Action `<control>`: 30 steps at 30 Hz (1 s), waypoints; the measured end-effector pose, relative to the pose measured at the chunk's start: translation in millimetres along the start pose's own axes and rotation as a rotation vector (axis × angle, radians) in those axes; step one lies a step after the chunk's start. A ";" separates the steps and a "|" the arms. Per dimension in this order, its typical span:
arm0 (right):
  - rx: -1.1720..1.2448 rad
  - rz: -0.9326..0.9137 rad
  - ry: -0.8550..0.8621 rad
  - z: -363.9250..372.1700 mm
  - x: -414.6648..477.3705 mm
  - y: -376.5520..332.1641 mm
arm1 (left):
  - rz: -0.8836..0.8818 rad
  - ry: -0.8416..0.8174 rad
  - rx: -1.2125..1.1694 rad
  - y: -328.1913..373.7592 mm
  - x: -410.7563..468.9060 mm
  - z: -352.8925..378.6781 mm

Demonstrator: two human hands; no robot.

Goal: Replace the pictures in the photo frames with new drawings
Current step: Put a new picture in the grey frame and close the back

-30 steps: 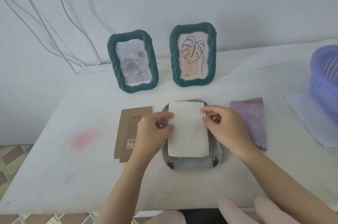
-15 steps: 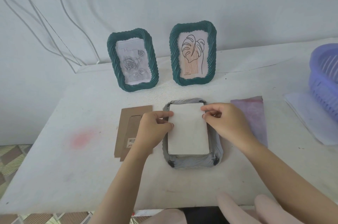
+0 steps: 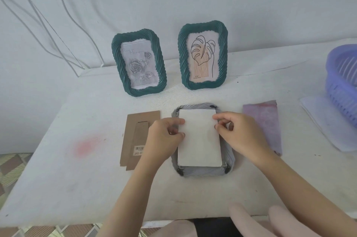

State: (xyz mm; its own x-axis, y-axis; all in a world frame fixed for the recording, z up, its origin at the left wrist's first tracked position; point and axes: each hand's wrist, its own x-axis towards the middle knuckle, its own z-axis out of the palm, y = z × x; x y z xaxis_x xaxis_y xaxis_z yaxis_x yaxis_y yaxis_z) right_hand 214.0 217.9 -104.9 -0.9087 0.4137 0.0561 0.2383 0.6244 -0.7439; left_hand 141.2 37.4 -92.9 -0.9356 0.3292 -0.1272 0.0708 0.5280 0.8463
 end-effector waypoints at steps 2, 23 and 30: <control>-0.012 -0.032 0.004 1.2 -1.3 1.9 | 0.033 0.016 0.043 -0.8 -1.0 1.8; -0.022 -0.179 0.020 5.3 -2.6 7.4 | 0.271 0.059 0.520 -14.4 -5.1 1.0; 0.008 -0.178 0.022 3.5 -5.3 7.1 | 0.337 0.093 0.404 -20.9 -7.3 2.1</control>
State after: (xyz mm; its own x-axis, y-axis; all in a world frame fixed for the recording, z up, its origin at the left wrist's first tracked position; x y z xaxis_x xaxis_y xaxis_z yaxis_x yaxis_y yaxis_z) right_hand 219.3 217.8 -112.8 -0.9283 0.3120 0.2020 0.0716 0.6835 -0.7265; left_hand 147.4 25.6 -110.8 -0.8633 0.4719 0.1791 0.4832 0.6702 0.5633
